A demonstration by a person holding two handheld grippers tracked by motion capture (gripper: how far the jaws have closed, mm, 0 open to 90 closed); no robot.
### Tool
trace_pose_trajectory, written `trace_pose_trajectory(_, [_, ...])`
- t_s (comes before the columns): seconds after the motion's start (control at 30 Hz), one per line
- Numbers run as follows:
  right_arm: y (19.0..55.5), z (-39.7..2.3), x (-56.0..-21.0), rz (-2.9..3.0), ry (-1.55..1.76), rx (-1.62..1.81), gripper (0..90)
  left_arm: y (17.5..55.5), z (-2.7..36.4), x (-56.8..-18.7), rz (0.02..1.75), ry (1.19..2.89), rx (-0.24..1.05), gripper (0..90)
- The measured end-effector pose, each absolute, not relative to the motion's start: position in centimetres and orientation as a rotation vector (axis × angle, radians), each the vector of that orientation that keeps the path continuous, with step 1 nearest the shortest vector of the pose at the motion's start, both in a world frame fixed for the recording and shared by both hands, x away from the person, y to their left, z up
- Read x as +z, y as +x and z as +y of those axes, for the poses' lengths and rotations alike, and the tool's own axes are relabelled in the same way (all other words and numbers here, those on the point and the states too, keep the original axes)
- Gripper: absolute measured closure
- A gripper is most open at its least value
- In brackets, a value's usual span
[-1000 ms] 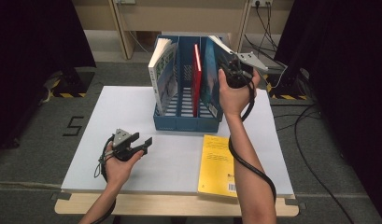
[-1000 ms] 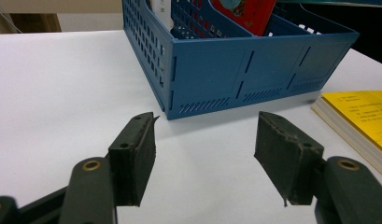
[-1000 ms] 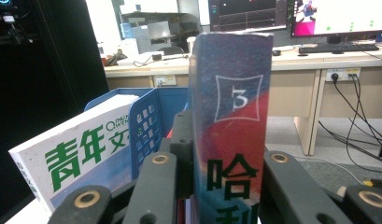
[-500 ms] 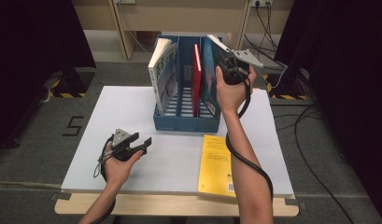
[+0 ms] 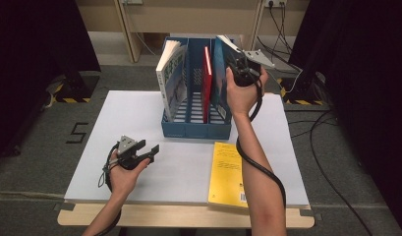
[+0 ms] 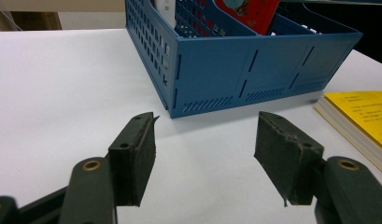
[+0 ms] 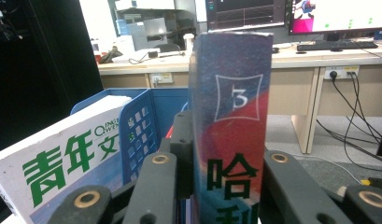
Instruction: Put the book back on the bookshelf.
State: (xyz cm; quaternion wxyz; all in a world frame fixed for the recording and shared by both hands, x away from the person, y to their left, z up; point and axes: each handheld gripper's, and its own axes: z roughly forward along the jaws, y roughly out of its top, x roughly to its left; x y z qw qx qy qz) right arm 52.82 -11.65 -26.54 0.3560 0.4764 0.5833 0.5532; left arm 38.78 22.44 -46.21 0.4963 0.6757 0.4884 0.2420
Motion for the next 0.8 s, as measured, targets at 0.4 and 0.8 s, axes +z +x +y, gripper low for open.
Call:
trace_pose_trajectory(0.4, [53.5, -11.1, -26.7, 1.511, 1.234, 1.419, 75.0, 38.8, 22.5, -46.2, 1.187, 1.639, 0.583, 37.6])
trace_pose_trajectory(0.8, [54.1, -10.9, -26.8, 1.508, 1.233, 1.410, 75.0, 38.8, 22.6, -46.3, 1.188, 1.635, 0.583, 37.5])
